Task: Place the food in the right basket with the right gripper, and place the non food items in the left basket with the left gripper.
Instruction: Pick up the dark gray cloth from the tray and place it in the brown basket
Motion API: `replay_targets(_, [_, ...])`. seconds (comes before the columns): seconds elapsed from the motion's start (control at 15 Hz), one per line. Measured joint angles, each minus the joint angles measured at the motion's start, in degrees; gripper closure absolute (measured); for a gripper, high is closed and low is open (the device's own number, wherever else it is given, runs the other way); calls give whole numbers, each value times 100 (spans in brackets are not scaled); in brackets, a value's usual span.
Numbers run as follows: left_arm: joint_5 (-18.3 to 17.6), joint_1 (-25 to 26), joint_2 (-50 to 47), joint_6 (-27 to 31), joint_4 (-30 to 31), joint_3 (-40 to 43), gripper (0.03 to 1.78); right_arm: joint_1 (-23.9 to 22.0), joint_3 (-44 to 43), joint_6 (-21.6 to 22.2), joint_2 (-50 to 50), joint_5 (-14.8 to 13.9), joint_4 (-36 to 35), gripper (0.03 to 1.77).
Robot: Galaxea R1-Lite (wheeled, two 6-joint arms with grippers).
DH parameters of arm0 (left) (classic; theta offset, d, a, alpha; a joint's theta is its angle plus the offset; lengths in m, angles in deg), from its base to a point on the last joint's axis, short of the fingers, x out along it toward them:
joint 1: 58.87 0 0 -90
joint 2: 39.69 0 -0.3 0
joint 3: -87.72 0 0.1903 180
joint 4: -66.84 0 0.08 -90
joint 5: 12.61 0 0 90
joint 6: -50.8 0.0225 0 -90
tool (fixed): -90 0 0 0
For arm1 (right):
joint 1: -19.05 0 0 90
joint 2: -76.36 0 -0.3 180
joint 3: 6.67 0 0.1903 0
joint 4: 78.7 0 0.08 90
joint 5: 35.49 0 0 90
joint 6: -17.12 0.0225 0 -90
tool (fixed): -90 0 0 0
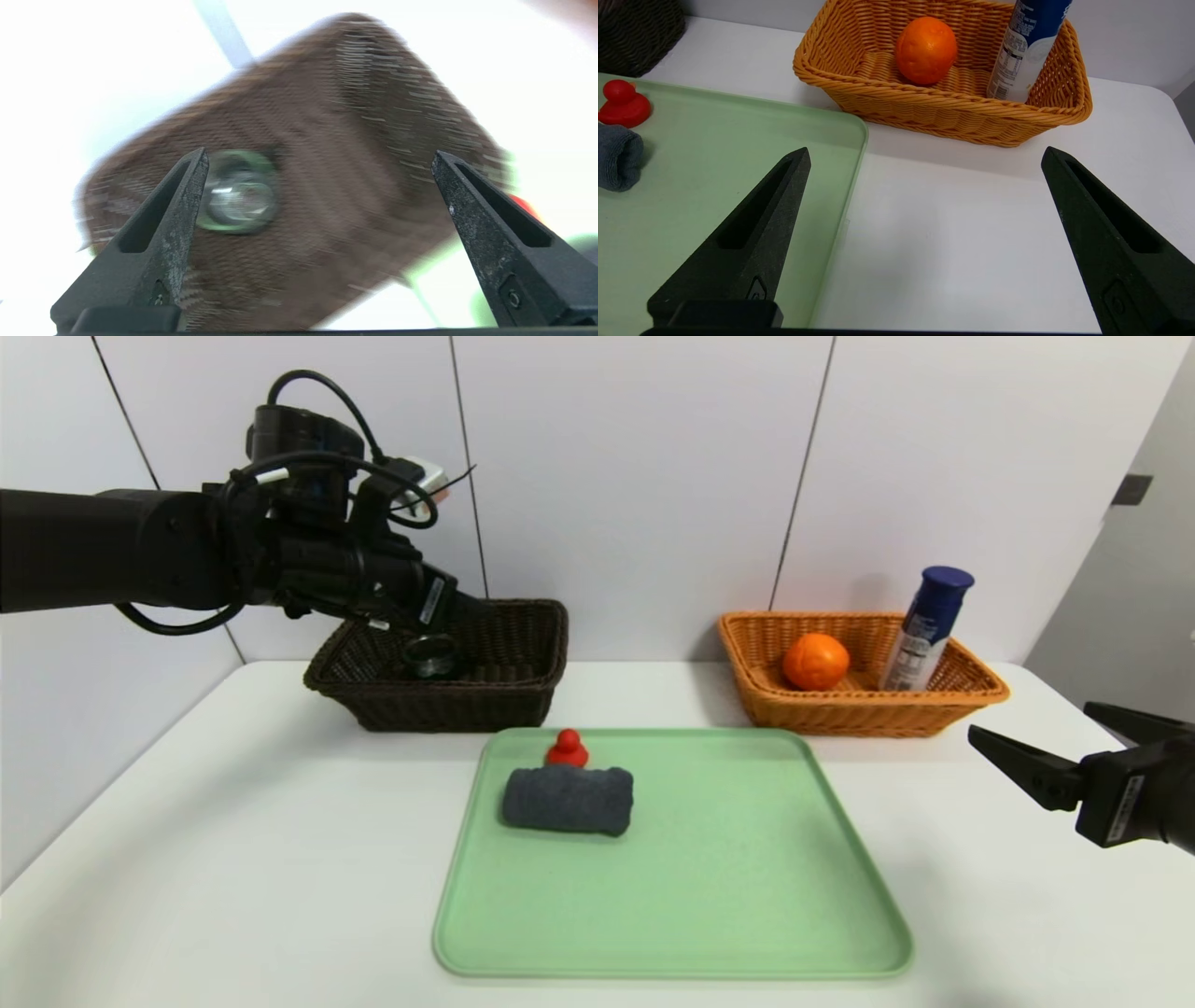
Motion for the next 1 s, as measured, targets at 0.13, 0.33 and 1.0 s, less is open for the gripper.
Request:
replay_targets(0.13, [-17, -373, -361, 39, 30, 479, 12, -13, -13, 2, -20, 0, 0, 9])
replay_targets(0.33, [-434, -673, -780, 460, -39, 846, 12, -20, -13, 16, -20, 2, -27, 9])
replay_targets(1.0, [-1282, -1128, -1314, 3016, -2244, 1215, 12, -13, 50, 182, -78, 223, -400, 9])
